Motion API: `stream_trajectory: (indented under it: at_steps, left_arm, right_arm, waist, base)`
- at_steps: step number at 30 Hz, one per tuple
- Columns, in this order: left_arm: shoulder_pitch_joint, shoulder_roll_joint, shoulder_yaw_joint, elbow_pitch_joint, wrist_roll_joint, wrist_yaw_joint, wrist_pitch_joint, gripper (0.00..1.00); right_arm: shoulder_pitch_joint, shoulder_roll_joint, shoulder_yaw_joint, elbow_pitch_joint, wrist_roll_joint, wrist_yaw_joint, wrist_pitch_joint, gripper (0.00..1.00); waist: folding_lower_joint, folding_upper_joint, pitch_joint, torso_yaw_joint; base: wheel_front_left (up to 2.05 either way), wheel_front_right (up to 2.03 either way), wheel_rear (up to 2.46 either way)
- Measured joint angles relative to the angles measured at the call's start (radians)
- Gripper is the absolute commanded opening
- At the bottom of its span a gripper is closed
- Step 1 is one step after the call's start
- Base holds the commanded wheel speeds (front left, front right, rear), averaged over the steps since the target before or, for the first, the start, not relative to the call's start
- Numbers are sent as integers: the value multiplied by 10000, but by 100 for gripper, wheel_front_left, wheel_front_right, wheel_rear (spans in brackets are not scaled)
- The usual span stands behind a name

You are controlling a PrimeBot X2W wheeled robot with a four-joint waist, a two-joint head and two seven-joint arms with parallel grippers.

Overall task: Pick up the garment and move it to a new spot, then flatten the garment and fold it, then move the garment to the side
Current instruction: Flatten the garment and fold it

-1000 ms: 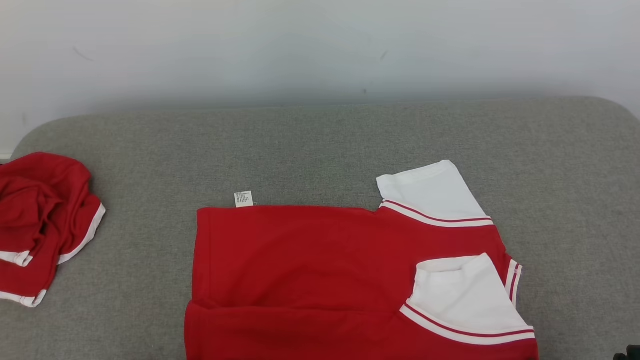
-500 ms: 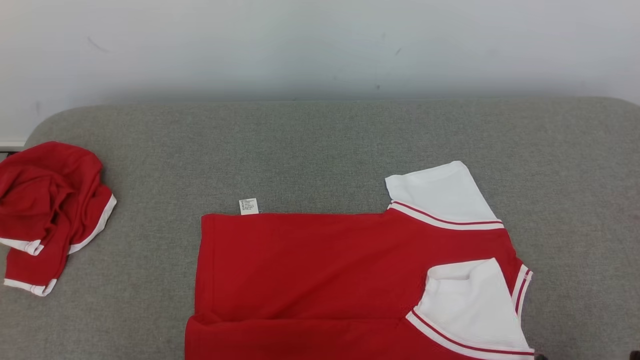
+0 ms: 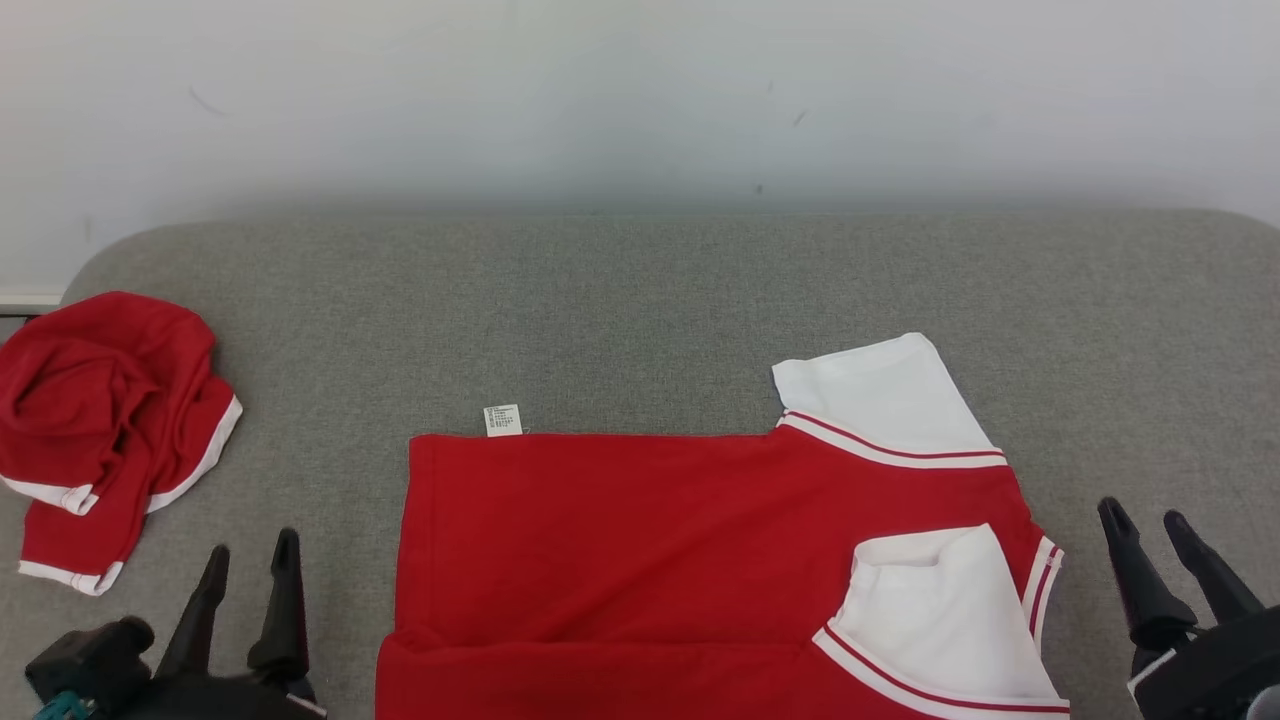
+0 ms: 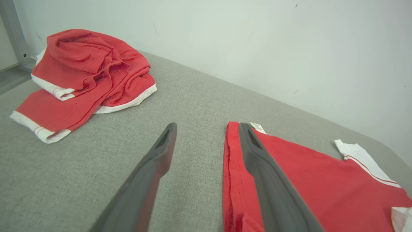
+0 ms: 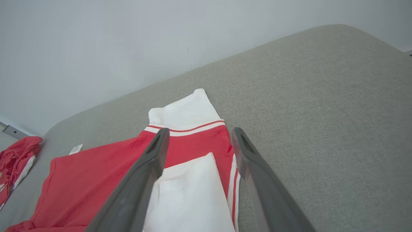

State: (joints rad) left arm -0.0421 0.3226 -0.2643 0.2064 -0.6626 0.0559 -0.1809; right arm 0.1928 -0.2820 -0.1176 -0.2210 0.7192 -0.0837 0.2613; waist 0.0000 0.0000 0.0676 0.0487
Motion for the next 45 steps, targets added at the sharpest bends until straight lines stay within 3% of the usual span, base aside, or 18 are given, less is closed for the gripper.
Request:
stream_trajectory:
  at_steps: [4,12,24,45]
  left_arm:
    - [-476,-489,-115,-499,428,328,-408,100]
    - [-1369,-665,-472,-307,1193,412,-408,100]
    - [-1197,-362,-1112,405,2238,510,-270,100]
    - [-1038,-416,-1085,619,2311,585,-31,100]
  right_arm:
    - [-674,339,224,134,-535,-102,-683,100]
    - [-1615,1003,997,1229,-1421,-217,-1827,100]
    - [-1578,1011,1822,2677,-2393,-159,-2546,100]
    - [-1585,1009,1781,3503,-2464,44,-3421,100]
  waist:
    - [1,0,-143,30]
    - [0,0,-524,107]
    - [-1,0,-901,-31]
    - [0,0,-913,-146]
  base:
    - [0,0,0]
    - [0,0,0]
    - [0,0,0]
    - [0,0,0]
